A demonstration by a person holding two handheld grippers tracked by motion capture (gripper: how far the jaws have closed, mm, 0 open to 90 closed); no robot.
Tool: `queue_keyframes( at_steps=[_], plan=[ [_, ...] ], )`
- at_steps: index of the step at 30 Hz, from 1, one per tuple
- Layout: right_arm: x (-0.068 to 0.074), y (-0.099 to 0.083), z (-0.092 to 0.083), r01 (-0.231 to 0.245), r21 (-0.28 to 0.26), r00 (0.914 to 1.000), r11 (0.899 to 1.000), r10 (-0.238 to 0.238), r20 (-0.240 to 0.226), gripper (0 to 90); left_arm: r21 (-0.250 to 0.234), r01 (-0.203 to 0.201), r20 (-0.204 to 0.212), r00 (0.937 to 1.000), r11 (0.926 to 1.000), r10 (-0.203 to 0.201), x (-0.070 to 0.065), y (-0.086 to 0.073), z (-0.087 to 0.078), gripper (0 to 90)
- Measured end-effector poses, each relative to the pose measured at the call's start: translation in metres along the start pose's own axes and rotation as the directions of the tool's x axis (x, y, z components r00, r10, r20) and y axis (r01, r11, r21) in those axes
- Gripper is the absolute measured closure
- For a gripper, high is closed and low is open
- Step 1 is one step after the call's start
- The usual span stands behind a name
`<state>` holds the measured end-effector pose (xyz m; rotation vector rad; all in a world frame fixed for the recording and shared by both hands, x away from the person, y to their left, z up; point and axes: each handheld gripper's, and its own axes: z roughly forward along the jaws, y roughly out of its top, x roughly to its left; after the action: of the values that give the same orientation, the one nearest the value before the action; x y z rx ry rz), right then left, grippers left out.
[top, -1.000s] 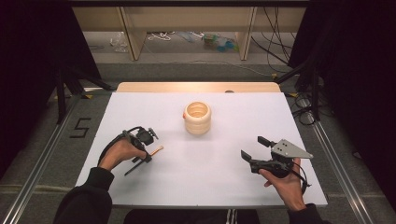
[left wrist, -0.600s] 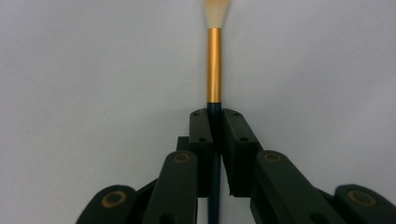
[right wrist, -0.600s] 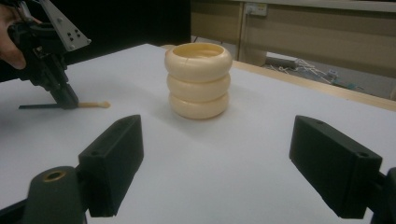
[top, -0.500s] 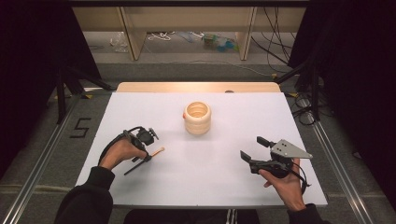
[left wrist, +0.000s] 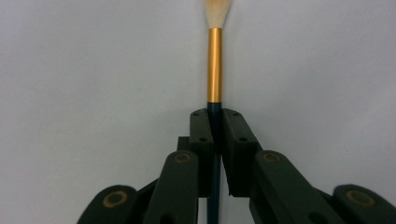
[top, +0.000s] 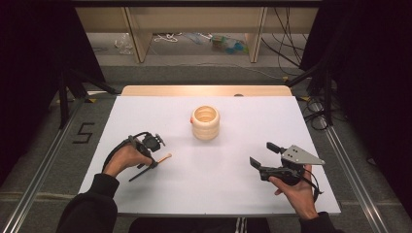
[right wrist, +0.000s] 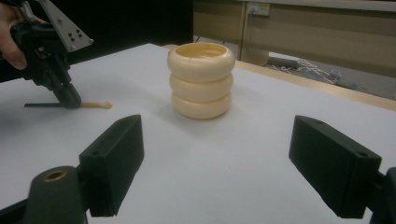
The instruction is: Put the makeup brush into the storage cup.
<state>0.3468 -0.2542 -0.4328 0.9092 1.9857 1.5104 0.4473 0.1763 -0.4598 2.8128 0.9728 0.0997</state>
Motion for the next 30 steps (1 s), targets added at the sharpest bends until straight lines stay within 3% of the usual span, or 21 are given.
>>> queue_keyframes(
  at_steps=[17,18,30],
  plan=[
    [0.000,0.000,0.000,-0.005,0.003,1.0000,1.000,0.005,0.001,18.9,-0.022,-0.010,0.006,0.9999,0.9997,0.010,0.002,-0.001,-0.001,83.2],
    [0.000,0.000,0.000,-0.005,0.003,1.0000,1.000,0.005,0.001,18.9,-0.006,-0.030,0.004,0.9995,0.9995,0.031,0.004,-0.001,-0.002,83.2],
    [0.000,0.001,-0.002,0.006,0.013,0.9999,1.000,-0.006,0.011,18.9,-0.110,0.005,0.031,0.9995,0.9939,-0.002,0.009,-0.005,-0.014,83.2]
  ],
)
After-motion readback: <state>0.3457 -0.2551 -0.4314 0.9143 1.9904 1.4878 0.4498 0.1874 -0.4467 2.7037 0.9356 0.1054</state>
